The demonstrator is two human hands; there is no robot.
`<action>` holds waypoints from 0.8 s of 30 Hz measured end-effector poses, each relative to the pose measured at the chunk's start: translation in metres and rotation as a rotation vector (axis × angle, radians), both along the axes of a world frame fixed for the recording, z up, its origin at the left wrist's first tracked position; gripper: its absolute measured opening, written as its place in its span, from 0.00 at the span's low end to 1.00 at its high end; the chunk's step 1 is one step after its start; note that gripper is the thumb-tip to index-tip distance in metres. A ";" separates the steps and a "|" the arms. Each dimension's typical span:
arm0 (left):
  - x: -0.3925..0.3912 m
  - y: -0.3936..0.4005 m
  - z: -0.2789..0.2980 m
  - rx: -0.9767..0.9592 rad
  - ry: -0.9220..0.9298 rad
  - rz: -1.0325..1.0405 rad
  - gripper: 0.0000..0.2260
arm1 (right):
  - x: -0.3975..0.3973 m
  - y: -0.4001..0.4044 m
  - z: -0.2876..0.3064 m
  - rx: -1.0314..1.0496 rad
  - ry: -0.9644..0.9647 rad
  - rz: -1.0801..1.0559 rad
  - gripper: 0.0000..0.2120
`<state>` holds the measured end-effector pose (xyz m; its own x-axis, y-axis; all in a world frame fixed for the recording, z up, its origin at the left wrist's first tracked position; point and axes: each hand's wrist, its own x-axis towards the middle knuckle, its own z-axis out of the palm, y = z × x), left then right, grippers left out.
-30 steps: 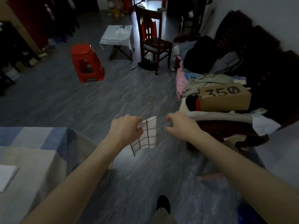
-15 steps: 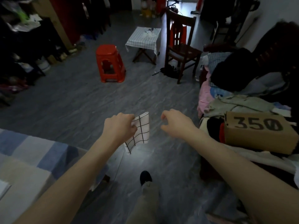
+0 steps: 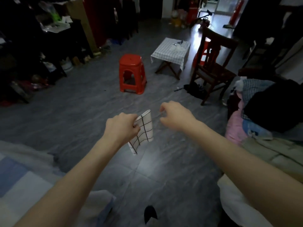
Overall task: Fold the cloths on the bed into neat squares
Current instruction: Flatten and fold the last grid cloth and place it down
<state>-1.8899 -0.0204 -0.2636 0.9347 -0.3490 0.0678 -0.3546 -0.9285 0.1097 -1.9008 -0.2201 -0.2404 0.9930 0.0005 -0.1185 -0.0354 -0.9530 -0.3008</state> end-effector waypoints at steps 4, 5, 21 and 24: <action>0.041 0.023 0.008 0.010 -0.018 0.067 0.06 | 0.056 0.021 0.004 -0.026 -0.007 0.085 0.17; 0.050 0.030 0.008 0.004 -0.022 0.092 0.06 | 0.069 0.028 0.004 -0.026 -0.014 0.104 0.17; 0.188 0.109 0.014 0.000 -0.001 0.585 0.09 | 0.297 0.141 0.007 -0.067 -0.006 0.642 0.17; 0.211 0.121 0.017 0.009 0.019 0.710 0.06 | 0.338 0.171 0.011 -0.077 -0.015 0.765 0.18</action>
